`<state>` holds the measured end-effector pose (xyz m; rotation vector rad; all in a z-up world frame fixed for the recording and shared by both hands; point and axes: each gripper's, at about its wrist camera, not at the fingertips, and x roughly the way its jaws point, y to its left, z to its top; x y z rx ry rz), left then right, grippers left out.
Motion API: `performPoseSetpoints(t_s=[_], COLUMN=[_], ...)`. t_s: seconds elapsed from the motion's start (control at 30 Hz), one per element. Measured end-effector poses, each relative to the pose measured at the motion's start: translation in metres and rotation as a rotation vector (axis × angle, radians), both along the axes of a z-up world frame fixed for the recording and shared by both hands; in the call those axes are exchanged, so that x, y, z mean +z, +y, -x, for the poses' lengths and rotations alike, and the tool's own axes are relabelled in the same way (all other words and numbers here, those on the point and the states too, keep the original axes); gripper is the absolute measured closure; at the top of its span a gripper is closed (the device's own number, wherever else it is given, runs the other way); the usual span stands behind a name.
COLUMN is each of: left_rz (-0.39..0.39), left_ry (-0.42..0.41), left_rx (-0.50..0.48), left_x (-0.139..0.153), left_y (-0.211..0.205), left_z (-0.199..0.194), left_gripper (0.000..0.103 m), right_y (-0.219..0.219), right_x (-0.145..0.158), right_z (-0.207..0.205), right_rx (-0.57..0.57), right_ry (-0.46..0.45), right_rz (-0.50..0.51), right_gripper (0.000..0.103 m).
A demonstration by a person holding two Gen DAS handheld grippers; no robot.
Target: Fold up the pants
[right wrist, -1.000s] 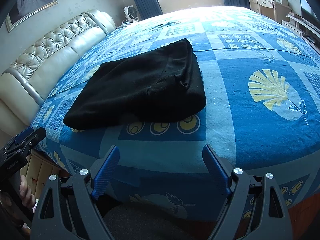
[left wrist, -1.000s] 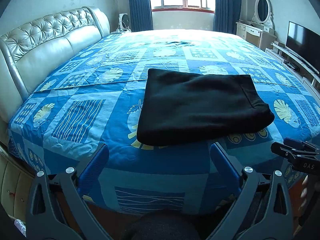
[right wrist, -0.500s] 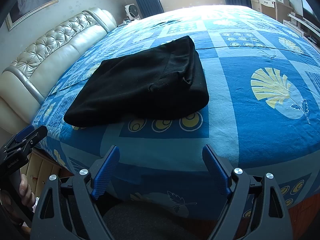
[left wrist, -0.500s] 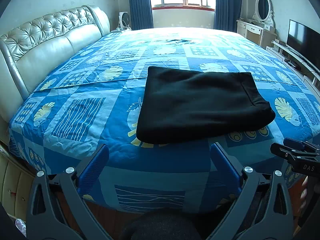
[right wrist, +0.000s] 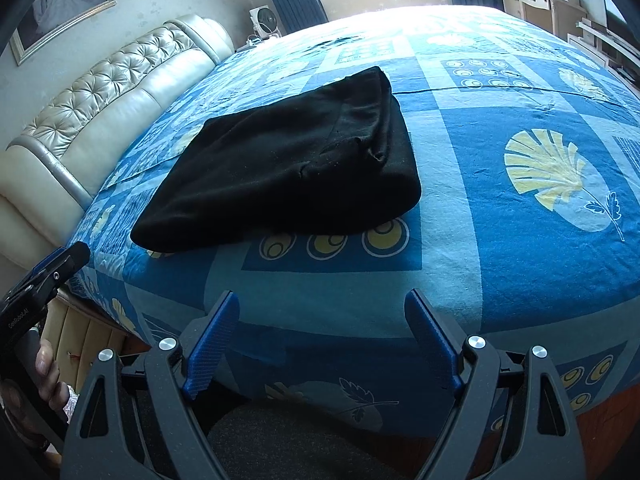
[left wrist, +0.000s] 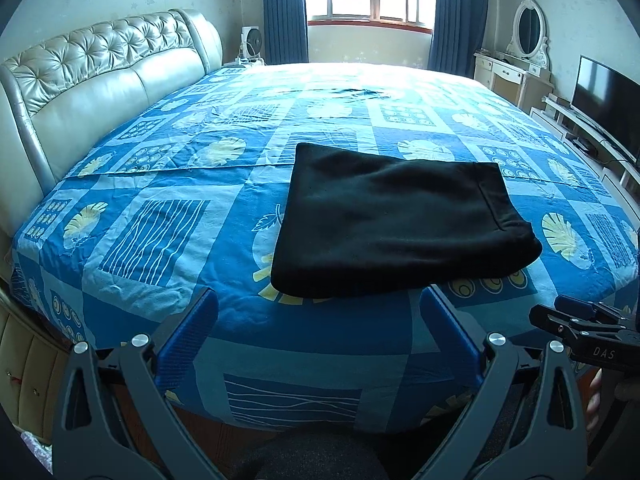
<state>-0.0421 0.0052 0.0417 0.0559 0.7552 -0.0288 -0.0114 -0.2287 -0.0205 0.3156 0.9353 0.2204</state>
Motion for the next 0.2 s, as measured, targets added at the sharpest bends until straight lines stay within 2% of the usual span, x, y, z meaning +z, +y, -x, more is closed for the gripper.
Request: performPoseSetpoints(t_s=[0.07,0.2], left_rz=[0.023,0.001], left_ry=[0.003,-0.019], left_rx=[0.007,0.083], left_x=[0.008,0.01], left_y=[0.013,0.053], left_z=[-0.013,-0.067], left_gripper=[0.002,0.002], right_y=[-0.003,-0.024], right_x=[0.013,0.043], right_z=[-0.003,-0.035], right_rx=[0.015,-0.003], right_ry=[-0.029,-0.105], right_rz=[-0.005,-0.025], right_gripper=[0.019,0.019])
